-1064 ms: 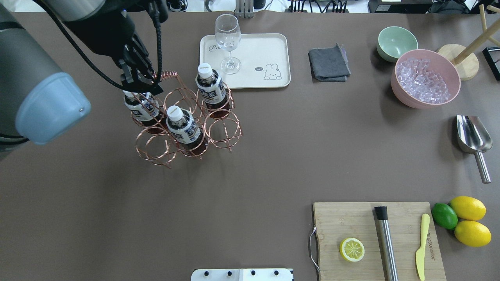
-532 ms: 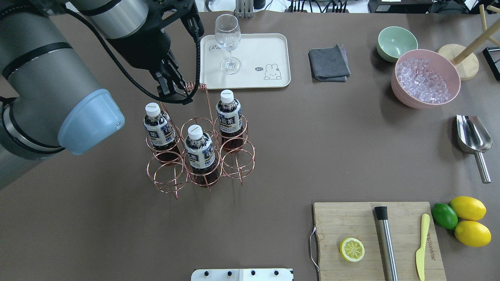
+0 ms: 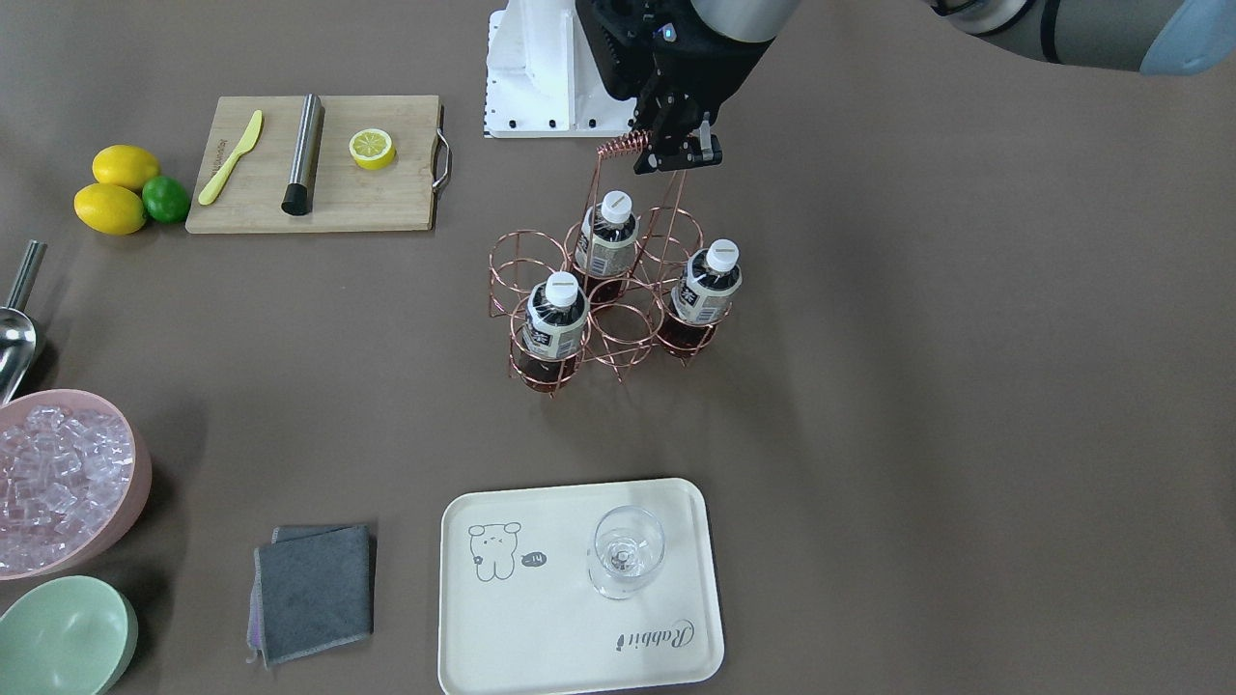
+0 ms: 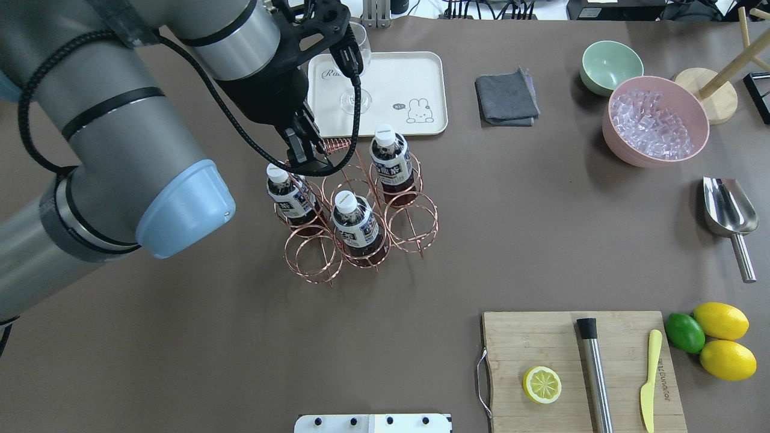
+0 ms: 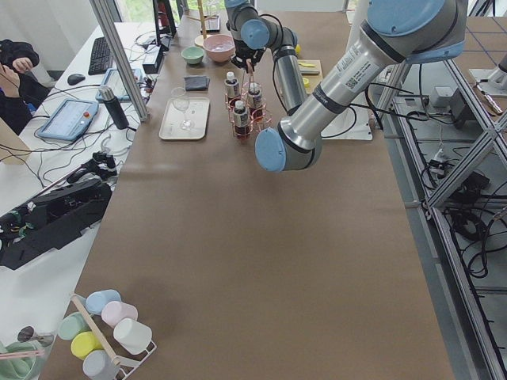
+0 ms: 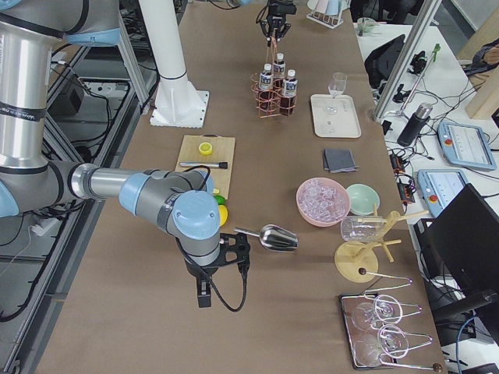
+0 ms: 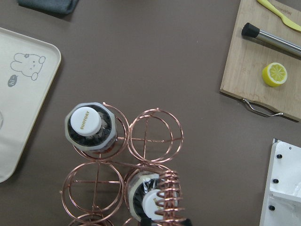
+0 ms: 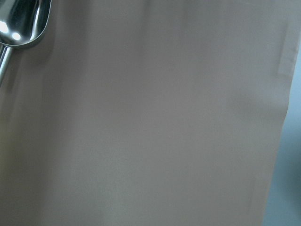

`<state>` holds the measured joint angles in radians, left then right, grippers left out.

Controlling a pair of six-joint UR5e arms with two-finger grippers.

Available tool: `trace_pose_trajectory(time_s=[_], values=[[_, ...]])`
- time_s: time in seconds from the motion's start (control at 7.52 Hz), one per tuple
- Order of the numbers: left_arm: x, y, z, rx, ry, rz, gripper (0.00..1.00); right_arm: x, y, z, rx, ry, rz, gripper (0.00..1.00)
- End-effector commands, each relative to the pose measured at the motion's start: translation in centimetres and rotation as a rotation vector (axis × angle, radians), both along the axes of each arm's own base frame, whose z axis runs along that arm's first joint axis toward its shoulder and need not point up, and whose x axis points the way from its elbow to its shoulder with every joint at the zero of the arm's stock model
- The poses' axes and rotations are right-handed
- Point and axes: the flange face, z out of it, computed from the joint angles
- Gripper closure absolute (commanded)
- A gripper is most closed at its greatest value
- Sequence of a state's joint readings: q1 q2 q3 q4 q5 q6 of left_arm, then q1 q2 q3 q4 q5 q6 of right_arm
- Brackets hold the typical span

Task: Take tea from basket to plate

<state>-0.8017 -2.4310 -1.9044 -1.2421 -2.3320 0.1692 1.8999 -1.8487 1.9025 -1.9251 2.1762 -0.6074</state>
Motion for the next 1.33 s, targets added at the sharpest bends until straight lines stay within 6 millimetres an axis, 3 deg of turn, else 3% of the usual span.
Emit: trace_pose_trajectory(time_s=[0.0,0.93,1.2], values=[[2.4,-0.9,0.0,0.033,0.020,0.009,1.00,0.0,0.2,0.2,-0.006,0.002,-0.001,0.00],[2.7,-0.8,0.3,0.047,0.026,0.018,1.00,-0.1,0.1,0.3,-0.004,-0.015,0.019,0.00],[2.8,-0.8,0.4,0.047,0.026,0.019,1.00,-1.1,-1.3,-1.8,0.025,-0.135,0.098,0.00]])
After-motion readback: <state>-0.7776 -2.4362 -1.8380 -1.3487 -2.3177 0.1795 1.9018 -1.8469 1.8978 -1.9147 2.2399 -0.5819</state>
